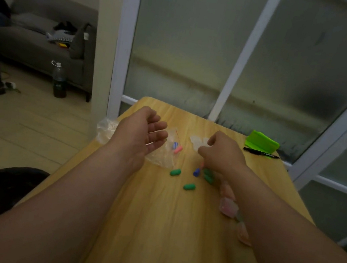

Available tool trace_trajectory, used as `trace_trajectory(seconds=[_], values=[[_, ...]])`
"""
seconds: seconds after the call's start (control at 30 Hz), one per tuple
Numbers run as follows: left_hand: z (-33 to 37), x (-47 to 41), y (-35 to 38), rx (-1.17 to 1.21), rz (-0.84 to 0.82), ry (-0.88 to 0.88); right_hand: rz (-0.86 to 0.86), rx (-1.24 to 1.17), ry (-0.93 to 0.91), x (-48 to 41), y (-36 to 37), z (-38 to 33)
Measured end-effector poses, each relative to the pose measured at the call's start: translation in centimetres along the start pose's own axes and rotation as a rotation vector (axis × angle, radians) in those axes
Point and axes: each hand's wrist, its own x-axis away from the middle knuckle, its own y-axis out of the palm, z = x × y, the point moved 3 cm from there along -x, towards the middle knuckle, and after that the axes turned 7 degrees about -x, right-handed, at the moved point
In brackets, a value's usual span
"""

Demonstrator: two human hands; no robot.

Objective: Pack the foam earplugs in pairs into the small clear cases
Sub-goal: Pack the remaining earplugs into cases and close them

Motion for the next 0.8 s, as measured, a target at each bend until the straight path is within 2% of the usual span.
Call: trace_trajectory(seconds=[0.2, 0.3, 0.4, 0.53, 0.8], values=[[-0.9, 1.9, 1.8, -0.081, -0.108, -0.021, 0.050, -0.455, -0.052, 3.6, -3.4, 1.2], [-2.6, 3.8, 3.6, -0.266, -0.302, -0.031, -0.014, -0.753, -0.021, 7.3, -5.2, 1.3], [-3.8, 5.8, 5.0, -0.394, -0.505, 0.003, -0.076, -0.947, 0.027, 10.1, -5.6, 1.9], [-4.5, 7.1, 5.9, -0.444, -0.604, 0.054, -0.096, -1.045, 0.085, 12.0, -5.5, 2.7], [-5.4, 8.3, 6.1, -0.490, -0.641, 0.117, -0.171, -1.144, 0.137, 13.9, -6.0, 3.7]])
